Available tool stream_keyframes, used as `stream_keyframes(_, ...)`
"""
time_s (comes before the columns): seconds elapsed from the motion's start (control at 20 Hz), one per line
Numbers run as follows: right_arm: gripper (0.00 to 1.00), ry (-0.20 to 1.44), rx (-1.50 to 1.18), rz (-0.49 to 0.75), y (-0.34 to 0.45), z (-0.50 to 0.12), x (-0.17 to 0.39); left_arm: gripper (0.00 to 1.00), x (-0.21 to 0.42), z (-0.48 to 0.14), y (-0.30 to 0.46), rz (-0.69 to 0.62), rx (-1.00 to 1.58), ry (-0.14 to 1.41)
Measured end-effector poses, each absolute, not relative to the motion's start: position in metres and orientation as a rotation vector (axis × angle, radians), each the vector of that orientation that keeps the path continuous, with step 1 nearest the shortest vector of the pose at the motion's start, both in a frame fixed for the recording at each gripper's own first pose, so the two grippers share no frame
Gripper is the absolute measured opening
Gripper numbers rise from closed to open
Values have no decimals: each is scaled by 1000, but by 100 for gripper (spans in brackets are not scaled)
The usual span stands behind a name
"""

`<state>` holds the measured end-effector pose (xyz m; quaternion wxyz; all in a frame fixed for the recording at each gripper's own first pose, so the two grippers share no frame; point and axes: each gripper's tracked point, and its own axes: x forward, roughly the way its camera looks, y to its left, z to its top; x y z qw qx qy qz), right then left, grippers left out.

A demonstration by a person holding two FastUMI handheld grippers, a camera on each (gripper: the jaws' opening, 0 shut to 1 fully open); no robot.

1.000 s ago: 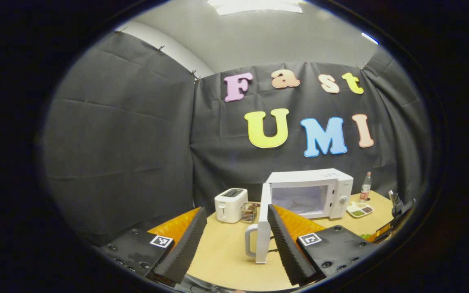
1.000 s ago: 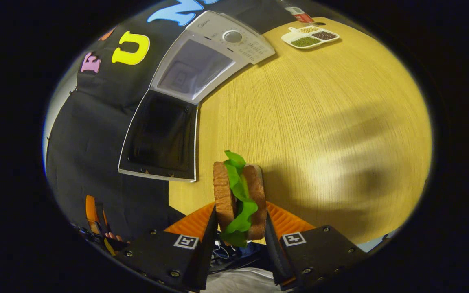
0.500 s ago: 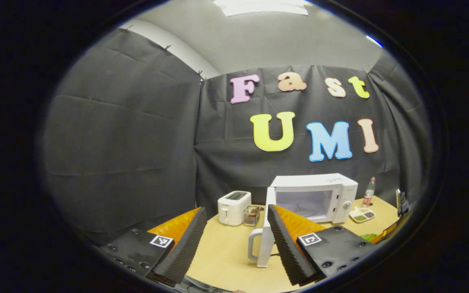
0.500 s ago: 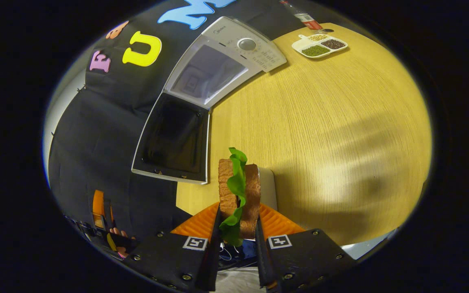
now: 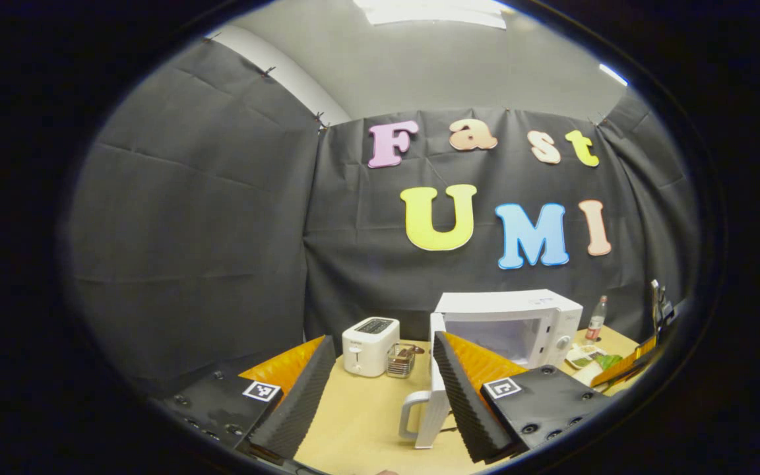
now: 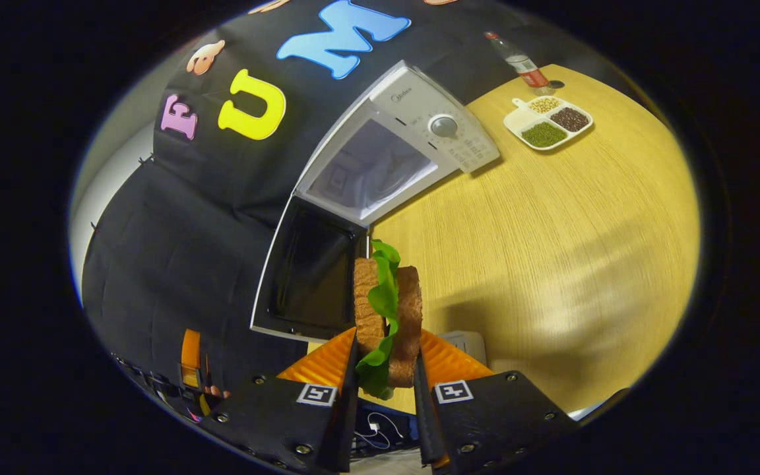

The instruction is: Open the microwave oven with the left hand, put the food in, and close the microwave oven.

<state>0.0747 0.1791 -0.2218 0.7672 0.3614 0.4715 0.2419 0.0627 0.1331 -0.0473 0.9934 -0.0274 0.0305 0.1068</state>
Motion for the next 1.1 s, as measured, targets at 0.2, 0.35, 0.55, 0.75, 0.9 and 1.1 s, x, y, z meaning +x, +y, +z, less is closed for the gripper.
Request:
stream_keyframes(0.2, 39, 960, 760, 502, 200, -214, 104, 97, 73, -50, 146, 206, -47, 62)
stream_keyframes(0.35, 39, 912, 765, 509, 222, -209, 125, 95, 82, -55, 158, 204, -51, 71)
stream_keyframes(0.55, 39, 849, 779, 496, 248, -205, 154, 98, 91, -67, 175, 206, -48, 91)
stream_keyframes(0.75, 39, 801, 779, 461, 268, -208, 189, 97, 101, -78, 195, 210, -54, 108)
stream_keyframes(0.9, 39, 766, 773, 425, 280, -215, 215, 97, 109, -87, 205, 208, -56, 123)
stream_keyframes(1.1, 39, 721, 766, 373, 292, -227, 250, 97, 121, -96, 217, 194, -53, 145)
